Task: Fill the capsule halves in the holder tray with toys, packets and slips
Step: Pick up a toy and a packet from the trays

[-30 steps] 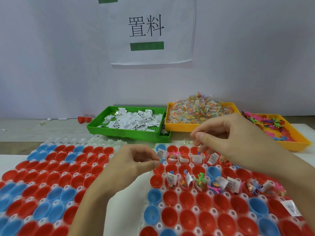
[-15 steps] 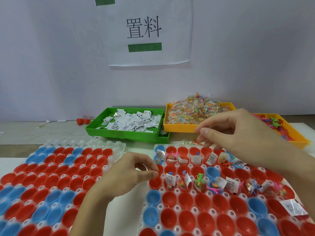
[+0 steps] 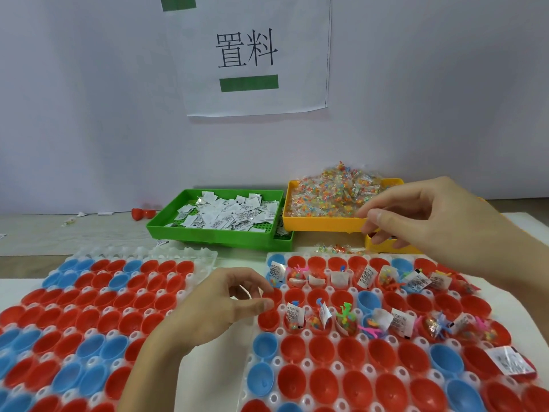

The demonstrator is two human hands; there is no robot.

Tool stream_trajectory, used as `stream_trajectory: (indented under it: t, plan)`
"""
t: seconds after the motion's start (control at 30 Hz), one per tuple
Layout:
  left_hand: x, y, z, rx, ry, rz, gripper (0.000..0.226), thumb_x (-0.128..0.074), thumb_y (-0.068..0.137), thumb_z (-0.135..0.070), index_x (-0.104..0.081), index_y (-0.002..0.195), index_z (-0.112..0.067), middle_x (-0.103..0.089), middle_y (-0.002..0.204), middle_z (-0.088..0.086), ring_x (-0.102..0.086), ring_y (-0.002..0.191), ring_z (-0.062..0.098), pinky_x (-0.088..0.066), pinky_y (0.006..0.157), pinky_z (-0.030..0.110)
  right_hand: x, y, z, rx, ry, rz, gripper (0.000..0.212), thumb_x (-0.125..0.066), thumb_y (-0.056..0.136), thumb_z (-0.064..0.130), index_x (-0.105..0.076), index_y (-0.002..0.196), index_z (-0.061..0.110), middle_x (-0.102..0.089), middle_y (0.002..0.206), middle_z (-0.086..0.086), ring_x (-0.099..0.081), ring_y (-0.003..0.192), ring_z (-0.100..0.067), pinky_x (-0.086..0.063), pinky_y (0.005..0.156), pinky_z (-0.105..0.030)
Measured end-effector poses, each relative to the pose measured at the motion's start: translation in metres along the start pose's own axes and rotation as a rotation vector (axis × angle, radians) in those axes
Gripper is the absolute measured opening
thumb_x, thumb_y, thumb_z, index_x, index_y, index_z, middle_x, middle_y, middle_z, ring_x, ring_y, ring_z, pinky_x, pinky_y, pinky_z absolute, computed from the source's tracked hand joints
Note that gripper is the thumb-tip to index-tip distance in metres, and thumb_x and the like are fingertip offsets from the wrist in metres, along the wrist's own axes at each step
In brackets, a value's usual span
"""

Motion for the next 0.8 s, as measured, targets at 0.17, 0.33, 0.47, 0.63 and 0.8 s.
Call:
stream_trajectory:
  t: [0.17,0.33,0.47,0.63,0.8]
  plan:
    - [0.009,0.005,0.007,-0.063,-0.026,-0.158,0.010,-0.066,0.092,-0.027,-0.075,0.088,-0.029,-0.069,0.081,-0.004,-0.057,0.065,0.002,-0.044,0.057,0.013,0.032,0.003,-0.023,-0.077,-0.070,-0.114,0.012,-0.065,0.092,0.031,-0.076,0.090,0.033,-0.076,0.081,0.014,-0.073,0.073,-0.004,-0.055,0.071,-0.030]
    - [0.001,0.008,0.034,-0.062,-0.370,-0.478,0.015,-0.060,0.096,-0.012,-0.072,0.086,-0.012,-0.061,0.068,0.006,-0.054,0.059,0.018,-0.044,0.051,0.025,0.070,0.000,-0.054,-0.201,-0.187,-0.211,0.011,-0.066,0.093,0.029,-0.076,0.089,0.033,-0.076,0.078,0.015,-0.071,0.074,-0.006,-0.058,0.084,-0.045]
    - [0.005,0.011,0.045,-0.082,-0.473,-0.560,0.025,-0.056,0.096,-0.006,-0.072,0.078,-0.015,-0.060,0.067,0.010,-0.053,0.057,0.022,-0.040,0.052,0.031,0.074,-0.002,-0.069,-0.245,-0.230,-0.215,0.011,-0.067,0.093,0.027,-0.075,0.091,0.035,-0.075,0.079,0.014,-0.070,0.081,-0.006,-0.058,0.083,-0.043]
    - [0.006,0.010,0.045,-0.155,-0.479,-0.562,0.032,-0.051,0.098,-0.003,-0.072,0.078,-0.016,-0.062,0.066,0.008,-0.054,0.054,0.019,-0.040,0.046,0.025,0.067,0.002,-0.072,-0.234,-0.233,-0.225,0.018,-0.059,0.099,0.019,-0.073,0.103,0.029,-0.075,0.088,0.010,-0.070,0.081,-0.007,-0.059,0.079,-0.035]
    - [0.012,0.013,0.051,-0.094,-0.746,-0.543,0.036,-0.044,0.098,-0.001,-0.071,0.076,-0.010,-0.059,0.066,0.013,-0.051,0.051,0.021,-0.038,0.045,0.025,0.060,0.011,-0.052,-0.136,-0.103,-0.350,0.016,-0.059,0.099,0.019,-0.071,0.103,0.029,-0.073,0.093,0.009,-0.068,0.087,-0.006,-0.056,0.082,-0.031]
Point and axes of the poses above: each hand's wrist, its own y-axis towards the middle knuckle, its own x-axis out of the back of the hand, z = x × y, the point moved 7 cm from there along y, towards the middle knuckle
